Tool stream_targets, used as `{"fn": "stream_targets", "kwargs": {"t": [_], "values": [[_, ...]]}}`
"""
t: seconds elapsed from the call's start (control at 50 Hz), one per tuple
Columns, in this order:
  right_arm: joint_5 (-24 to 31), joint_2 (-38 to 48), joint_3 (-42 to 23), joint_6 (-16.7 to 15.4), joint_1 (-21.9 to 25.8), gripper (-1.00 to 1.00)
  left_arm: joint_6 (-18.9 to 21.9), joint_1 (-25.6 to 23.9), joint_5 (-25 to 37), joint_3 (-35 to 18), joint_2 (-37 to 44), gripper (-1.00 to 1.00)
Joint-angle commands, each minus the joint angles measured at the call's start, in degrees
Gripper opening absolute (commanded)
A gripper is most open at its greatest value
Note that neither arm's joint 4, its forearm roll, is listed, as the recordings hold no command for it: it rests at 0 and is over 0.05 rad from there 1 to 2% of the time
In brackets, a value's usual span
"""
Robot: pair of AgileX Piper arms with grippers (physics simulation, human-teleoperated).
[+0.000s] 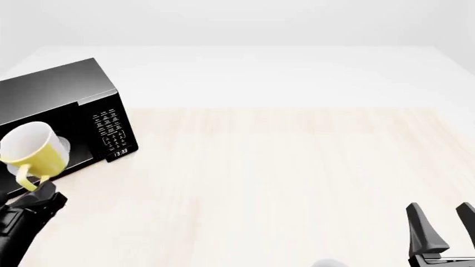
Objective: Put the yellow and white mug in the microwave and close it.
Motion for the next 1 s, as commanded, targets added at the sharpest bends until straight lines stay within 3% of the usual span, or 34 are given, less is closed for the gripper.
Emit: {"fn": "stream_targets", "kwargs": {"t": [0.02, 0.24, 0.62, 0.8, 0.82, 1.0], "values": [[0.0, 0.0, 0.0, 0.01, -0.02, 1.0, -0.65, 7.04, -3.74, 0.33, 3.93, -1.0], [0.0, -0.01, 0.0, 0.01, -0.01, 1.0, -1.2, 10.8, -9.75, -0.9, 13.34, -1.0], [0.0, 0.01, 0.0, 0.0, -0.01, 1.0, -0.45, 9.78, -15.61, -5.29, 26.17, -1.0], [0.0, -0.01, 0.0, 0.0, 0.0, 1.0, -0.37, 9.66, -15.99, -5.9, 27.41, -1.0], [0.0, -0.01, 0.0, 0.0, -0.01, 1.0, 0.02, 9.89, -17.58, -7.9, 31.98, -1.0], [0.0, 0.0, 0.0, -0.01, -0.01, 1.0, 0.14, 10.31, -19.41, -9.89, 36.65, -1.0]]}}
